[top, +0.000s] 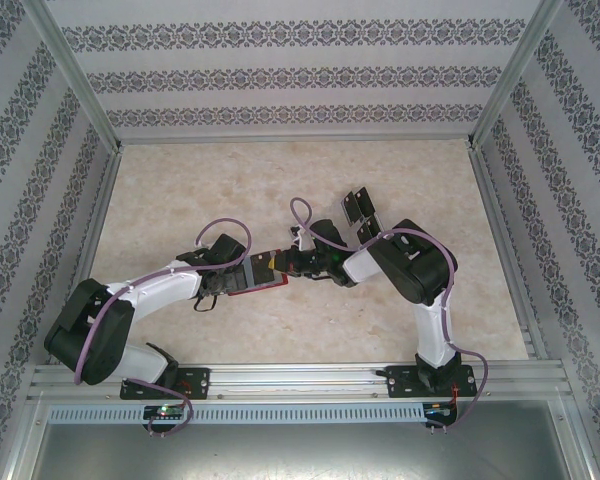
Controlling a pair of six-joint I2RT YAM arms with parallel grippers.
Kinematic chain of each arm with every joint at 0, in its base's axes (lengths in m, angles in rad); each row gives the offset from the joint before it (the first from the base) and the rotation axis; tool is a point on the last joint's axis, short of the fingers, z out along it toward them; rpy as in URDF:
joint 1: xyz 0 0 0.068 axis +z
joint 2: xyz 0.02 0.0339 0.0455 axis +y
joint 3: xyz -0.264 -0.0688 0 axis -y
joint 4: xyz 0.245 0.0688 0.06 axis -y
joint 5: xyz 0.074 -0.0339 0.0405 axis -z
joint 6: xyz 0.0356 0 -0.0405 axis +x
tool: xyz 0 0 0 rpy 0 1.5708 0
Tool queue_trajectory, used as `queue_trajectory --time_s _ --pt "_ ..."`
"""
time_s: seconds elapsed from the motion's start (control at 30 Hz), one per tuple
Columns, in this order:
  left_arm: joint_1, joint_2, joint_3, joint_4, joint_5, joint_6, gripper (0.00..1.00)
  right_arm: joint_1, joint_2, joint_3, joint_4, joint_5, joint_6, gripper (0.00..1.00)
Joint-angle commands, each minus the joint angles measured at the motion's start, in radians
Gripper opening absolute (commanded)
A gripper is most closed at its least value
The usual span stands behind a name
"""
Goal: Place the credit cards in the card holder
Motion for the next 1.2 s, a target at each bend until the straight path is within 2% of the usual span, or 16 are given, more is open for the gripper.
queue_trajectory --time_s 0.0,0.33,0.73,1.17 --pt "0.010 0.011 -0.031 -0.050 -0.008 -0.006 1.00 -0.002 0.015 0.003 -0.113 0.040 -0.047 0.00" --pt "0.009 0.013 -0.032 -0.052 -0.010 -0.007 1.00 0.042 0.031 0.035 -0.120 0.035 -0.032 0.00" --pt "0.010 0.012 -0.032 -0.054 -0.007 -0.007 1.00 0.059 0.061 0.059 -0.060 0.031 0.058 0.00" --pt "0.010 0.010 -0.036 -0.057 -0.012 -0.009 1.00 0.052 -0.028 -0.005 -0.185 0.101 0.094 0.00"
